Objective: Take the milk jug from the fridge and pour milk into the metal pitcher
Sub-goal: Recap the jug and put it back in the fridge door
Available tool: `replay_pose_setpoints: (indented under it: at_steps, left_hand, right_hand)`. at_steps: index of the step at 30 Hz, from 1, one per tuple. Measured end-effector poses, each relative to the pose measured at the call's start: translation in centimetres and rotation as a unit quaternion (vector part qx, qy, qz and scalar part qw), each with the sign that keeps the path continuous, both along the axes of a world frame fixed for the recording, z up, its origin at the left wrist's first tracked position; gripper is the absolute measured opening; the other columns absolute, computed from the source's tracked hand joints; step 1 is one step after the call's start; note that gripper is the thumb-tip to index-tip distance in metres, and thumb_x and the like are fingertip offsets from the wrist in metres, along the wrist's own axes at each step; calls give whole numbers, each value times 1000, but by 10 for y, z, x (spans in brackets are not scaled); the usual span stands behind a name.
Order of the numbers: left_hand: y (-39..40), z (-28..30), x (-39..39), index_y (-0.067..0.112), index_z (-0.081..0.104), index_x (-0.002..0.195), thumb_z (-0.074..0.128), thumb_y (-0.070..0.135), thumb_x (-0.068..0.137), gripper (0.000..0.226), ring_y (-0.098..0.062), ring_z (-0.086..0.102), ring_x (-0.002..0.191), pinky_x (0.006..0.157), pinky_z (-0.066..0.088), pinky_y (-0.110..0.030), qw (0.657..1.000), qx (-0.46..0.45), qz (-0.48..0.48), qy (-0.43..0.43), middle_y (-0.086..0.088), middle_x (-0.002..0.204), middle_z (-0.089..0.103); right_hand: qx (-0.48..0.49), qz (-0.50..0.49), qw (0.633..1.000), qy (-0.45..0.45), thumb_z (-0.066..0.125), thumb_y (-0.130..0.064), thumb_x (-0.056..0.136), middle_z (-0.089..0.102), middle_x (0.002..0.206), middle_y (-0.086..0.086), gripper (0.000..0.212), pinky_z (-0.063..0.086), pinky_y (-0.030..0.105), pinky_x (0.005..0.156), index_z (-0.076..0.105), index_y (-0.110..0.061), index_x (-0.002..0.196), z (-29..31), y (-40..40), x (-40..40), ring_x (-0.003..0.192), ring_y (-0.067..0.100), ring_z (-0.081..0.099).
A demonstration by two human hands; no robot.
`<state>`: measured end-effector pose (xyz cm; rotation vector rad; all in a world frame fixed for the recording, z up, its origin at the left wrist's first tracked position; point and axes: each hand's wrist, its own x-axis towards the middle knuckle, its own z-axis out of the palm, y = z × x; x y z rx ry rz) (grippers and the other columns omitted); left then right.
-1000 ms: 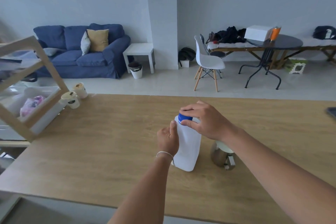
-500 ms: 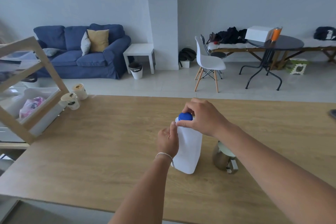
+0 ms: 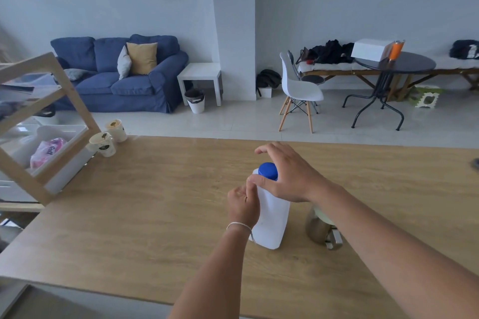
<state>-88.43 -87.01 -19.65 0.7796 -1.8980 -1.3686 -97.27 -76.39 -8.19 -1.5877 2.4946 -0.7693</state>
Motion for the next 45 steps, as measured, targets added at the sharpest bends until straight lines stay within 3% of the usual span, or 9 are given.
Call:
replay_pose_setpoints:
  at_steps: [5, 10, 14, 18, 23, 27, 32, 36, 45]
  left_hand:
    - [0, -1, 1, 18, 23, 53, 36, 63, 85, 57, -10, 21, 45, 46, 21, -22, 1000, 6, -6, 3, 8, 46, 22]
    - [1, 0, 0, 17, 22, 53, 38, 57, 89, 56, -10, 20, 45, 46, 21, -22, 1000, 20, -2, -12, 9, 46, 21]
    - [3, 3, 1, 17, 22, 53, 38, 57, 90, 56, -9, 20, 44, 44, 22, -20, 1000, 15, -2, -10, 11, 43, 21]
    - [3, 4, 0, 19, 20, 54, 43, 40, 101, 57, -9, 20, 45, 45, 19, -21, 1000, 19, 6, -16, 11, 44, 19]
    - [3, 5, 0, 20, 18, 53, 42, 38, 102, 57, -9, 19, 45, 45, 19, -22, 1000, 23, 13, -4, 11, 43, 18]
    - [-5, 5, 5, 12, 22, 54, 38, 55, 94, 61, -14, 22, 49, 50, 23, -29, 999, 40, -13, 0, 2, 48, 23]
    - [-22, 9, 21, 16, 38, 54, 37, 63, 92, 61, -15, 40, 55, 58, 38, -39, 998, 37, -57, 5, 5, 51, 39]
    - [-37, 13, 38, 14, 54, 66, 45, 53, 97, 51, -15, 54, 64, 67, 48, -42, 996, 32, -80, -5, 11, 58, 52]
    - [-69, 36, 132, 19, 65, 77, 68, 40, 81, 22, -4, 49, 56, 54, 39, -18, 991, 11, -107, -78, 16, 61, 56]
  right_hand:
    - [100, 74, 992, -3, 54, -31, 101, 43, 156, -15, 45, 27, 23, 112, 51, -29, 146, 14, 8, -8, 144, 7, 36]
    - [94, 54, 993, 36, 55, -30, 100, 69, 117, -1, 27, 49, 40, 96, 66, -14, 118, 12, 6, -5, 107, 21, 60]
    - [62, 22, 995, 75, 56, -40, 97, 66, 84, -4, 28, 47, 36, 73, 66, -13, 94, 7, 4, -2, 79, 20, 56]
    - [32, -25, 996, 83, 58, -47, 95, 67, 75, 0, 36, 51, 36, 70, 69, -13, 90, 5, 1, 7, 74, 22, 58]
    - [17, -94, 992, 85, 64, -43, 92, 42, 54, -1, 47, 33, 33, 57, 43, -14, 61, 1, -9, 17, 62, 27, 44]
    - [-14, -105, 992, 69, 64, -45, 92, 41, 51, 0, 46, 35, 33, 55, 47, -12, 64, -5, -14, 22, 57, 26, 41]
    - [-73, -102, 992, -29, 70, -56, 84, 69, 74, 4, 37, 50, 34, 71, 71, -19, 88, -12, -15, 22, 67, 18, 54]
    - [-91, -83, 981, -147, 76, -64, 75, 62, 139, -9, 82, 45, 35, 111, 55, -24, 143, -30, -9, 24, 130, 9, 55]
    - [-87, 42, 948, -303, 88, -53, 69, 61, 138, -20, 79, 46, 42, 111, 55, -38, 139, -63, -39, 58, 130, 3, 55]
